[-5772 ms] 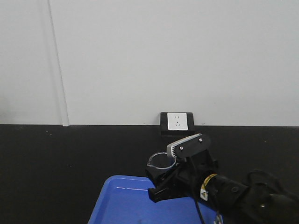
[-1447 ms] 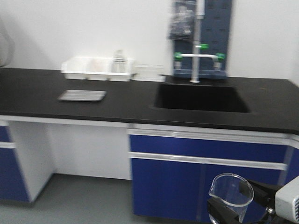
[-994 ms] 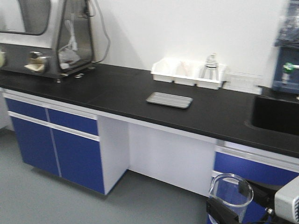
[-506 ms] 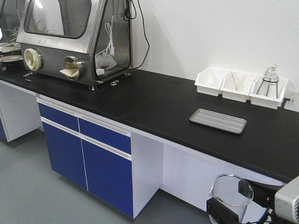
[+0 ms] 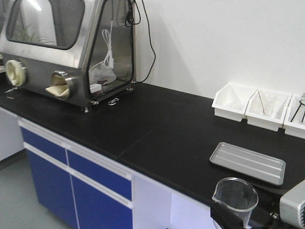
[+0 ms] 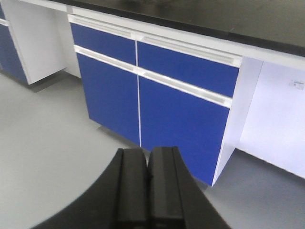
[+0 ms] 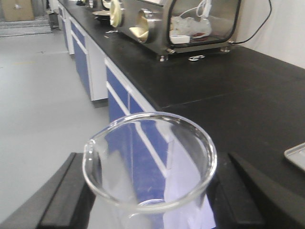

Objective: Move beaker to silver tray on left bench
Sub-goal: 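Drive the base to the bench with the silver tray, holding the beaker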

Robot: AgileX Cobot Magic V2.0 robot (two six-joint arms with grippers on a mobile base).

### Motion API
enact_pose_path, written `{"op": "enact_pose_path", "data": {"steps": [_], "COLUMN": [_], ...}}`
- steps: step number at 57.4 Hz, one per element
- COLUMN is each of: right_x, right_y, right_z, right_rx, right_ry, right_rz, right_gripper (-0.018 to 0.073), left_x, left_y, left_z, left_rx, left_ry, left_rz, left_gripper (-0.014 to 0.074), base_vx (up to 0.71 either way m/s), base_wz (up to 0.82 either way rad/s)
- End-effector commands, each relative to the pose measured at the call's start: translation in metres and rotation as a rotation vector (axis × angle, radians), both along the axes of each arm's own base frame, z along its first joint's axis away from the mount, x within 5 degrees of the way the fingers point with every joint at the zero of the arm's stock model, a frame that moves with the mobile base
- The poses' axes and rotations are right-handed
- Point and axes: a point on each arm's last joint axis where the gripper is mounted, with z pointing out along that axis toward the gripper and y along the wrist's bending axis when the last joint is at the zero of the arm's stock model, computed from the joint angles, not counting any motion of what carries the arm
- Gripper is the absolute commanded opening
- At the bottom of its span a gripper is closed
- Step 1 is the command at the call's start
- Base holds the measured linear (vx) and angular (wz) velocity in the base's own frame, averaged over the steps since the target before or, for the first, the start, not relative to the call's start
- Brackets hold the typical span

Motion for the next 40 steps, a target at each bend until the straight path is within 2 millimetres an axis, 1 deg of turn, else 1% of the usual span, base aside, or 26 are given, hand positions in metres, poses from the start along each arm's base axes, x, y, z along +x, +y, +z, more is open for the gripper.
{"op": "enact_pose_path", "data": {"steps": [1,10,17,26,40], "right_x": [-0.0007,-0.0005,-0.0005,-0.0005,-0.0005], "right_y": [0.0015,0.0015,0.0015,0.0015,0.0015], "right_z": [0.0195,0.0192,0.0192,0.0192,0.0192], "right_rx": [0.057,0.056,0.056,0.056,0.056], "right_ry": [-0.111,-0.109,-0.109,-0.109,-0.109], "right_rz": [0.02,0.02,0.02,0.02,0.02], "right_gripper": [-0.0008,-0.0008,-0.0008,-0.0008,-0.0008], "left_x": [0.0015,0.0015,0.0015,0.0015,0.0015], "left_y": [-0.0005,-0.0005,-0.0005,-0.0005,-0.0005], "left_z": [-0.0017,-0.0017,-0.0017,-0.0017,-0.0017], "left_rx": [-0.011,-0.011,-0.011,-0.011,-0.011], "left_ry": [-0.065,-0.065,-0.065,-0.065,-0.065], "left_rz": [-0.004,-0.004,-0.004,-0.004,-0.004], "left_gripper": [0.0001,0.0001,0.0001,0.0001,0.0001], "base_vx": [0.5,0.49,0.45,0.39,0.3], "base_wz": [-0.16,-0.27,-0.47,-0.69,-0.81]}}
